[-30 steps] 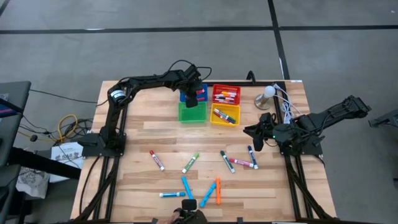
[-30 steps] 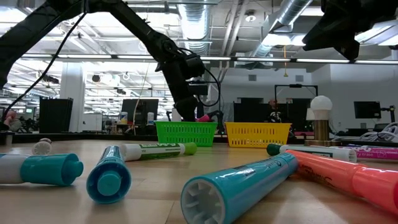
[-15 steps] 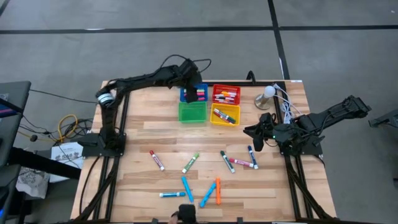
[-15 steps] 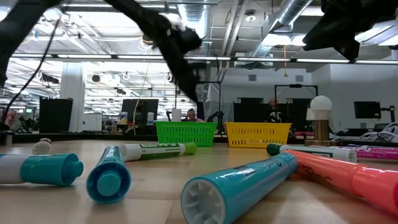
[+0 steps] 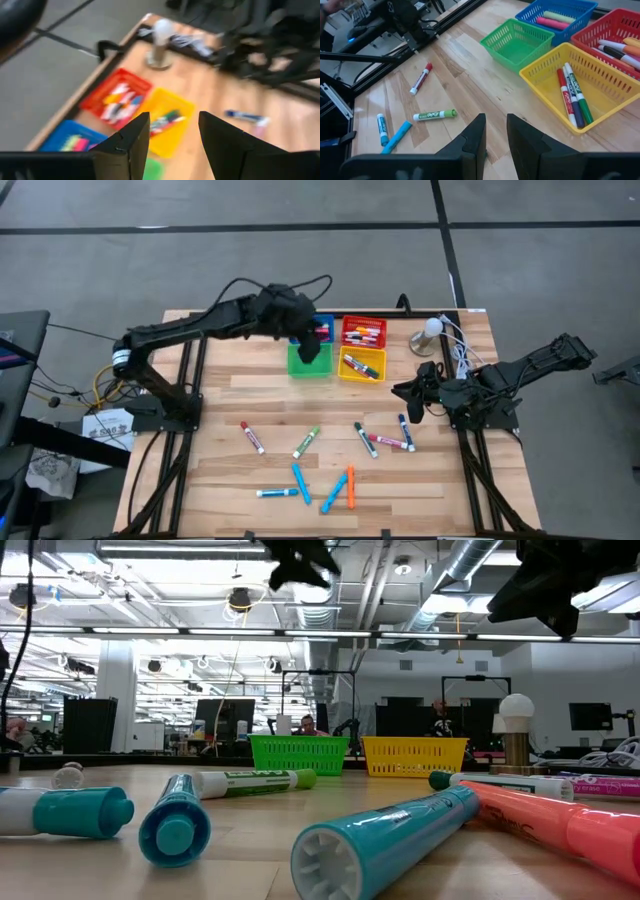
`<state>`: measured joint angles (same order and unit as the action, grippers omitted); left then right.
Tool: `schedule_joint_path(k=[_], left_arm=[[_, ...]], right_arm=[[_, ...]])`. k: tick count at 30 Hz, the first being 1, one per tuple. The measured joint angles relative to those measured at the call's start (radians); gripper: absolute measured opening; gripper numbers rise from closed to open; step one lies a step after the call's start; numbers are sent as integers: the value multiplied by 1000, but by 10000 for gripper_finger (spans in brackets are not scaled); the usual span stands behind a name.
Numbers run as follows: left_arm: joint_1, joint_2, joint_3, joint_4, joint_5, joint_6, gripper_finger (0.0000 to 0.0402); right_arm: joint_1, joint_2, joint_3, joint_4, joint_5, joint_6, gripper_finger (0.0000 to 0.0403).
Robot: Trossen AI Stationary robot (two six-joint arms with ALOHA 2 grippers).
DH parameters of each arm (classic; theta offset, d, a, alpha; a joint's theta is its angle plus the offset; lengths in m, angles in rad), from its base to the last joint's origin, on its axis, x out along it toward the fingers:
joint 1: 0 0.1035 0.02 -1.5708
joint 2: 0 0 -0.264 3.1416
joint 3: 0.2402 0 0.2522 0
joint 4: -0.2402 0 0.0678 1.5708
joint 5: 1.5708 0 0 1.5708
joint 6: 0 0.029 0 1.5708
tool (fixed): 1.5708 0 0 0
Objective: Pick & Place Markers
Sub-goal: Put the left blue highlighter into the blue bin
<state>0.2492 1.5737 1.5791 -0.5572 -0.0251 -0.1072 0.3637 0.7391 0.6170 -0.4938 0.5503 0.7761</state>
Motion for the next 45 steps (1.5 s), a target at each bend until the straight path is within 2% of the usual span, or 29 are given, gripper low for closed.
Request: schedule_joint_path(k=[11,16,23,30,45], left_arm=[[-222,-18,0,-2,10,-265,169],[-285,-17,0,-1,62,-537,169],[-393,-8,0,2,58,-831,160],[-501,15,-16,-2,17,-986,151],[-716,16,-199,23,-247,-1403,150]], right_arm=[[0,0,0,0,0,-2,67],[0,0,0,0,0,-1,67],[0,0,0,0,0,-1,67],[0,0,0,1,0,-1,67],[0,0,0,0,0,-25,67]])
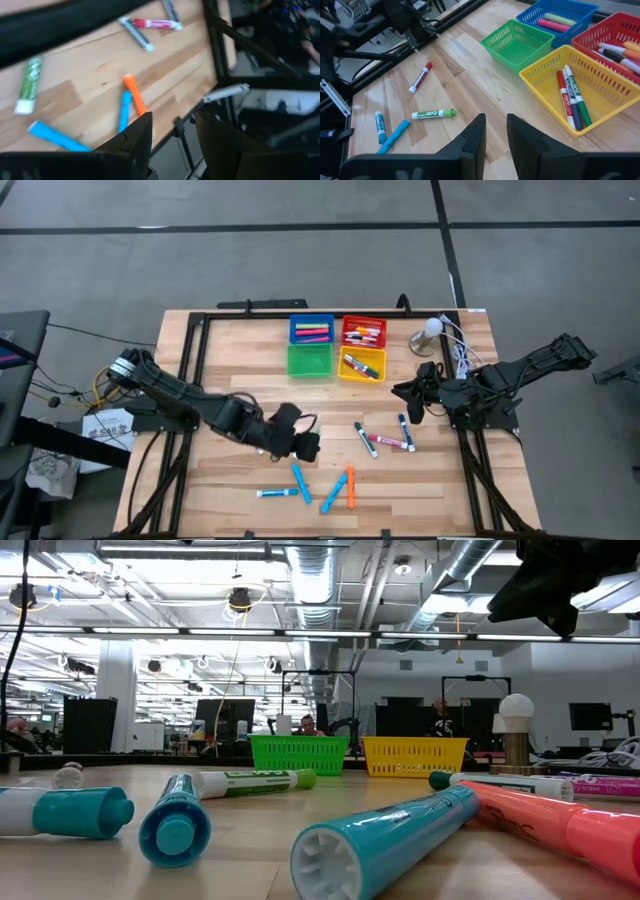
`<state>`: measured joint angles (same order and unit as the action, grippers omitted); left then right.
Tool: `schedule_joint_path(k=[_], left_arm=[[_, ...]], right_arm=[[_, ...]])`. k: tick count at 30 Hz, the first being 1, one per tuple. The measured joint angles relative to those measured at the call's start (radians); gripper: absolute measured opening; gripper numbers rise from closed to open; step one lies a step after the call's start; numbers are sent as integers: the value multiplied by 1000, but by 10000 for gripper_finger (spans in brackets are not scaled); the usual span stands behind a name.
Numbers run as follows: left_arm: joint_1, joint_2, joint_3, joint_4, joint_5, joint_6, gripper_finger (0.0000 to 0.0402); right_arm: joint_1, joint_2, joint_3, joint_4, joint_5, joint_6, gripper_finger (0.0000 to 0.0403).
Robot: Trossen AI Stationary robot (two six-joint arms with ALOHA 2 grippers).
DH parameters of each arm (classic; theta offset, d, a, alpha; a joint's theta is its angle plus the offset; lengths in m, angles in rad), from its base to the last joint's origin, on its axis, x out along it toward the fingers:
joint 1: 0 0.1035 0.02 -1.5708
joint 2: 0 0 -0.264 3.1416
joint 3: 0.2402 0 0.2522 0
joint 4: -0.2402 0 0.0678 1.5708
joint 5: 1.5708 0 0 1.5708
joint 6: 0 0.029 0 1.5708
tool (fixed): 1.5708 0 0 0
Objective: Pick & Place Markers
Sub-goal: Put the left blue highlighter into the blue bin
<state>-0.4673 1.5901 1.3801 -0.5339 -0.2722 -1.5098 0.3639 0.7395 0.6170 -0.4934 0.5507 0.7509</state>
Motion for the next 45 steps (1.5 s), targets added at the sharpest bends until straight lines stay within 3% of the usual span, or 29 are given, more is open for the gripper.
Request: schedule_joint_path(k=[9,16,20,31,45], left_arm=[[-120,1,-96,17,-144,-309,150],[-143,69,-105,99,-173,-359,150],[-143,116,-104,165,-142,-358,150],[-148,254,-104,158,64,-503,150],[-137,279,-104,44,72,-552,150]], right_arm=[[0,0,0,0,0,-1,67],[0,1,0,0,0,-2,67],[0,1,0,3,0,-2,67],[0,1,0,3,0,-3,67],[0,1,0,1,0,-3,67]])
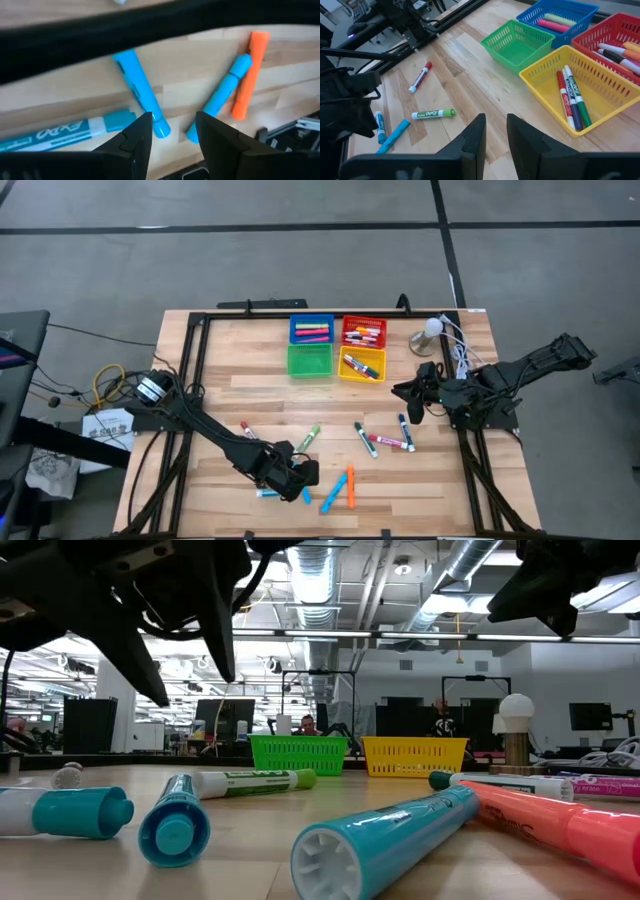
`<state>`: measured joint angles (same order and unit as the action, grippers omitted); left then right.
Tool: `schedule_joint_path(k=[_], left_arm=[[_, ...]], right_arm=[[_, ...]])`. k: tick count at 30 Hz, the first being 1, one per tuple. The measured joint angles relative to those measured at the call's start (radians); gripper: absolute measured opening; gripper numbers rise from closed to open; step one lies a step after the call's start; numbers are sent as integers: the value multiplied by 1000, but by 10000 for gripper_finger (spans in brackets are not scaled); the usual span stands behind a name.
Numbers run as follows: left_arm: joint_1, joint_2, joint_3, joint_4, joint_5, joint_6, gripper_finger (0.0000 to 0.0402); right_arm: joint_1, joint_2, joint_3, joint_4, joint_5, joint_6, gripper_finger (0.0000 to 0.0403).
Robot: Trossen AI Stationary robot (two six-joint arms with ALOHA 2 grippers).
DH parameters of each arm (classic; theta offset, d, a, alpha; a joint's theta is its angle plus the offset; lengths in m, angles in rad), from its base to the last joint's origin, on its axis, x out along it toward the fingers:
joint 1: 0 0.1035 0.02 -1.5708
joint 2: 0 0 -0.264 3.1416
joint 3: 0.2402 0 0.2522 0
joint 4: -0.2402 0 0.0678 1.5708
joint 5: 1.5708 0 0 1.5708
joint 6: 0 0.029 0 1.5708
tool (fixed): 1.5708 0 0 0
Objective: Pick & Place Markers
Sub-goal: Put the left blue highlighter into the blue bin
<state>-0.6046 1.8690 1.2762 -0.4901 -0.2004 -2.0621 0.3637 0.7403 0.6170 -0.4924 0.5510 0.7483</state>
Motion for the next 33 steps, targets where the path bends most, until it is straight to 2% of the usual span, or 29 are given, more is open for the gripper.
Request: schedule_joint_path(k=[16,33], left_arm=[[14,14,-19,-44,22,-36,150],[52,14,-50,-8,36,-14,150]], right_arm=[[0,0,0,0,0,0,67],[0,0,0,7,6,-24,67]])
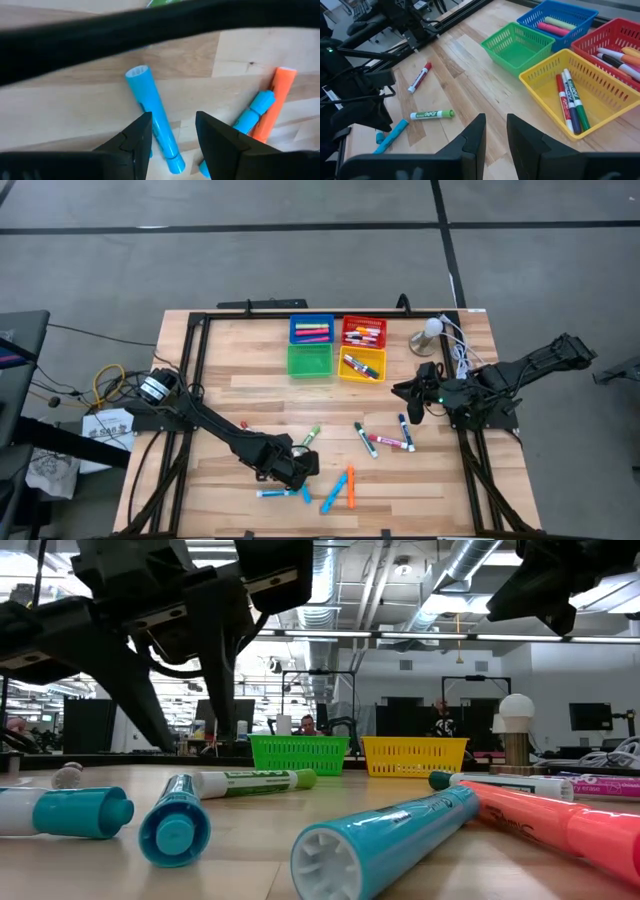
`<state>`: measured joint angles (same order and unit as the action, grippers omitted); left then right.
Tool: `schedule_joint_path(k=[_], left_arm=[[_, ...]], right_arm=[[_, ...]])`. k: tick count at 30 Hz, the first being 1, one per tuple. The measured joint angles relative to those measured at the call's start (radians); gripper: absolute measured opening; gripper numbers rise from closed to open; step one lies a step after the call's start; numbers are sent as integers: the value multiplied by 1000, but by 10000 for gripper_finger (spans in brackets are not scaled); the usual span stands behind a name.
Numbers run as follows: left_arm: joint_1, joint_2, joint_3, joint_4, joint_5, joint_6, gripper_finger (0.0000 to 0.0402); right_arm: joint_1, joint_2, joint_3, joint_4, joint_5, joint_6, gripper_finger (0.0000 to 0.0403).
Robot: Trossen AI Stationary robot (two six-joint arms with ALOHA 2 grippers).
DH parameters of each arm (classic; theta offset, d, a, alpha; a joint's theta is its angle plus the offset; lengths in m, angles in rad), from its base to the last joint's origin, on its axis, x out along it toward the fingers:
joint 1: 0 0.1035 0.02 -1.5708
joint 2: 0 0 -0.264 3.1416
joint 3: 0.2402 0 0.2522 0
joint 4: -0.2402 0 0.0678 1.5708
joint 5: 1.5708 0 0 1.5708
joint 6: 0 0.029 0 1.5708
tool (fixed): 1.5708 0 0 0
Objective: Pick & Place Markers
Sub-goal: Put the left blue highlighter into the blue bin
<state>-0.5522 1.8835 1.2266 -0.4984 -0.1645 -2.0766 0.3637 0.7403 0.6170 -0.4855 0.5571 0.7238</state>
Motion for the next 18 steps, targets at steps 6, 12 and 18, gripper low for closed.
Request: schedule_joint_path(k=[6,12,18], left_arm=[[-6,11,0,3,22,-6,150],[-1,60,-1,42,42,-12,150],[0,99,3,56,64,-25,150]], right_arm=[[0,0,0,0,0,-2,67],[0,0,0,0,2,-2,67],[0,0,0,0,2,-24,67]])
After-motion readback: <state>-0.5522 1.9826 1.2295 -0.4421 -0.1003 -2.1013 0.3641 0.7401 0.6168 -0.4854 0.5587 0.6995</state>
